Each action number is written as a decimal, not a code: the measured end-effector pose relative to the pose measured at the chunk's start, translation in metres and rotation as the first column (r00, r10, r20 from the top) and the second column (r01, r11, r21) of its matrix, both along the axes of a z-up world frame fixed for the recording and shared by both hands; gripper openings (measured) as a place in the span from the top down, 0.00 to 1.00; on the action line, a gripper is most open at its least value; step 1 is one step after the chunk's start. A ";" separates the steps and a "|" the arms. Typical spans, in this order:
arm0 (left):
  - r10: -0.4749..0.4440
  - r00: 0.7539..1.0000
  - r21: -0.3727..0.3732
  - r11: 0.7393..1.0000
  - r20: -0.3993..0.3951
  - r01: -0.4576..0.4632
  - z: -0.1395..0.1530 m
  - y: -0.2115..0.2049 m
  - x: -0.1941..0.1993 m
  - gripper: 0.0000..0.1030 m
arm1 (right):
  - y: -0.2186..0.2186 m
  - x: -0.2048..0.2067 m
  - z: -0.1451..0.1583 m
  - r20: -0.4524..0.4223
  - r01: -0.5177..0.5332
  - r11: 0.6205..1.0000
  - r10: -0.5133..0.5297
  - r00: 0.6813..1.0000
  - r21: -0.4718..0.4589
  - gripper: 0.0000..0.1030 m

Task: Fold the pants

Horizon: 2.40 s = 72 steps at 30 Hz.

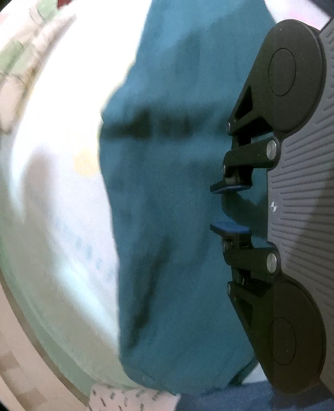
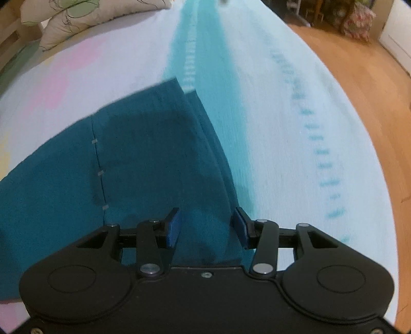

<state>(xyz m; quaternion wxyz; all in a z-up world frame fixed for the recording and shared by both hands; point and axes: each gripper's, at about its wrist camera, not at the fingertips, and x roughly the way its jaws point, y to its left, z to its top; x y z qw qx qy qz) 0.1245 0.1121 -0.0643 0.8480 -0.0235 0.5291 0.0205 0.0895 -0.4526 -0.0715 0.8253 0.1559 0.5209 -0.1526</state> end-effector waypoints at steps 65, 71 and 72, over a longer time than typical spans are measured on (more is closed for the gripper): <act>-0.498 0.865 -0.110 0.865 -0.057 0.490 -0.028 -0.248 0.002 0.77 | -0.055 0.031 0.030 0.250 -0.133 0.991 0.124 0.960 0.019 0.57; -0.494 0.866 -0.043 0.869 -0.076 0.493 -0.032 -0.216 -0.004 0.77 | -0.065 0.001 0.020 0.240 -0.079 0.991 0.050 0.969 0.111 0.57; -0.493 0.866 -0.036 0.870 -0.078 0.492 -0.031 -0.208 -0.005 0.77 | -0.065 -0.003 0.017 0.225 -0.069 0.991 0.042 0.973 0.115 0.57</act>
